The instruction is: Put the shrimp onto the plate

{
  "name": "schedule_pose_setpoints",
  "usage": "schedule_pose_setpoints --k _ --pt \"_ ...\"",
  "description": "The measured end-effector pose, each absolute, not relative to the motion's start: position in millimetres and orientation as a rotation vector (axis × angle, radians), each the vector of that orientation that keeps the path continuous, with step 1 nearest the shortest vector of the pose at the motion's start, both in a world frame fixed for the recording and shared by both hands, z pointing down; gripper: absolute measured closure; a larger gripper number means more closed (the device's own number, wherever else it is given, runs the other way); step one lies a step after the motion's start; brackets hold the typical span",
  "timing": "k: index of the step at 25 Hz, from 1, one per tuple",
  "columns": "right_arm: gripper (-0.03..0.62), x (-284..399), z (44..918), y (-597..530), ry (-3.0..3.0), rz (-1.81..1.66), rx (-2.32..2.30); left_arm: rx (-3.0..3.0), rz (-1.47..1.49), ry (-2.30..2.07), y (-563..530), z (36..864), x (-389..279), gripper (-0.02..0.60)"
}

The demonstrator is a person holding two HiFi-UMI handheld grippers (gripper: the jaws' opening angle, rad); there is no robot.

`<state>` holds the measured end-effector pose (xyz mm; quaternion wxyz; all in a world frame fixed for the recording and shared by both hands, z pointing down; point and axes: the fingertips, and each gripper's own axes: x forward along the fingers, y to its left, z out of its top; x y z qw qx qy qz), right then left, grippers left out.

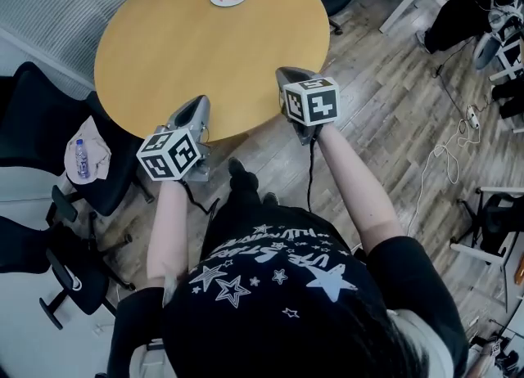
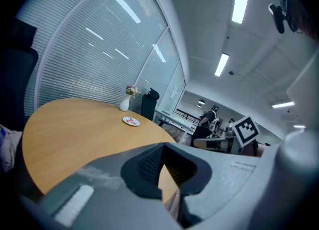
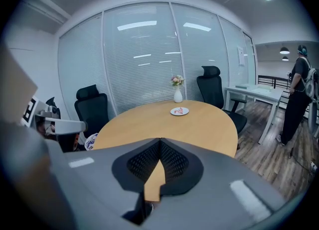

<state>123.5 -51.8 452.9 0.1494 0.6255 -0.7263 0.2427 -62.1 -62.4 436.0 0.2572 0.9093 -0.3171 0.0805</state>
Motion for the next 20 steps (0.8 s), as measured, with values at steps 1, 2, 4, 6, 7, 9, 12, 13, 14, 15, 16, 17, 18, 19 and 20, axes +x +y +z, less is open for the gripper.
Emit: schedule_pose_setpoints --k 1,2,4,6,7,9,12,13,14,15,16,17,18,19,20 --pt "0.592 123.8 448.1 -46.0 -2.098 0.691 1.810 2.467 0.218 -0.860 -56.3 435.9 -62.1 0.580" --pt "0.592 123.7 443.1 -41.1 -2.109 0.679 1.818 2.466 0.217 -0.860 -50.7 435.7 -62.4 0.580" --pt "0.592 122.0 434.1 -33.3 -2.131 0.655 1.820 2.462 0.215 -0.864 -41.7 435.0 -64.2 0.580" --pt "0.592 119.8 428.0 -26.7 -2.148 0.638 1.818 2.462 0.216 -0.871 -34.8 433.7 -66.2 0.580" --pt "0.592 118.9 426.0 -23.4 -2.156 0.637 1.820 2.465 0.219 -0.874 -31.8 432.9 -66.9 0.580" --pt "0.592 116.4 423.8 -16.3 -2.172 0.647 1.822 2.475 0.225 -0.879 -25.9 431.3 -68.2 0.580" --pt "0.592 111.6 424.3 -6.8 -2.184 0.643 1.801 2.490 0.235 -0.887 -18.6 429.7 -69.9 0.580" --pt "0.592 110.1 425.0 -4.5 -2.185 0.638 1.792 2.492 0.239 -0.890 -16.7 429.9 -70.6 0.580" --pt "0.592 108.8 425.6 -2.5 -2.187 0.637 1.786 2.493 0.243 -0.892 -15.0 430.3 -71.4 0.580" --pt "0.592 107.9 426.2 -0.9 -2.189 0.638 1.783 2.493 0.247 -0.894 -13.7 431.0 -72.1 0.580" --pt "0.592 107.4 426.6 0.3 -2.191 0.640 1.783 2.493 0.250 -0.896 -12.7 431.7 -72.5 0.580" --pt "0.592 107.2 427.0 1.0 -2.192 0.642 1.783 2.493 0.252 -0.897 -12.1 432.3 -72.7 0.580" --pt "0.592 106.9 427.4 1.4 -2.192 0.643 1.783 2.493 0.253 -0.897 -11.8 433.0 -72.9 0.580" --pt "0.592 106.3 428.1 1.6 -2.192 0.644 1.782 2.492 0.254 -0.898 -11.6 433.7 -73.6 0.580" --pt "0.592 105.3 429.0 1.8 -2.190 0.645 1.779 2.491 0.255 -0.900 -11.4 434.5 -74.7 0.580"
